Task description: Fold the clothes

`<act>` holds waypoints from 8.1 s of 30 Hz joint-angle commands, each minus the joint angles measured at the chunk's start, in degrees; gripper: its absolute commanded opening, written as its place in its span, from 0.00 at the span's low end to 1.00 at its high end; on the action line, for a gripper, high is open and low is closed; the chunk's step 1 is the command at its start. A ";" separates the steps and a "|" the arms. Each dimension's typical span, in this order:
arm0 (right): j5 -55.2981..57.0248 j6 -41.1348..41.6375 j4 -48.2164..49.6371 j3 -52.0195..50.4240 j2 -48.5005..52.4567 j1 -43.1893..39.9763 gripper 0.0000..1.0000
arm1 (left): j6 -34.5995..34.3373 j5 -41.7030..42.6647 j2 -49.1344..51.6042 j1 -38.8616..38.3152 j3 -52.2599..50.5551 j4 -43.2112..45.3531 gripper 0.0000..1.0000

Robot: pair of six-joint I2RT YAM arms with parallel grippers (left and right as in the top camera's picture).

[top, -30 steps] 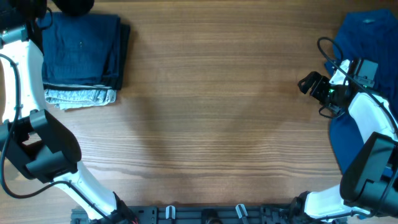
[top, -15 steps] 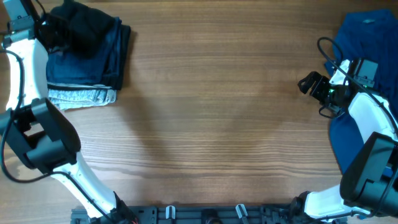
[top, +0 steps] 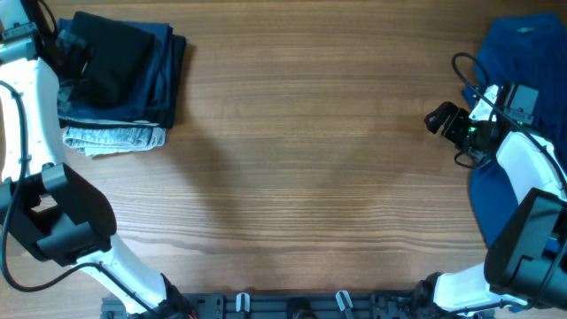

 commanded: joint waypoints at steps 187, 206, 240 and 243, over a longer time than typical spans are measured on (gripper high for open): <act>9.09 -14.99 26.99 -57.24 -96.32 22.71 1.00 | 16.57 13.38 -8.94 -23.58 -10.56 11.54 1.00; 9.09 -15.02 26.99 -57.24 -96.32 22.71 0.99 | 16.59 13.35 -45.00 -33.59 -12.92 9.57 1.00; 9.09 -15.02 26.99 -57.24 -96.32 22.71 0.99 | 16.59 13.11 -107.75 -19.12 -99.58 54.45 1.00; 9.09 -15.02 26.99 -57.24 -96.32 22.71 1.00 | 17.00 13.07 -111.32 -19.12 -102.14 54.31 1.00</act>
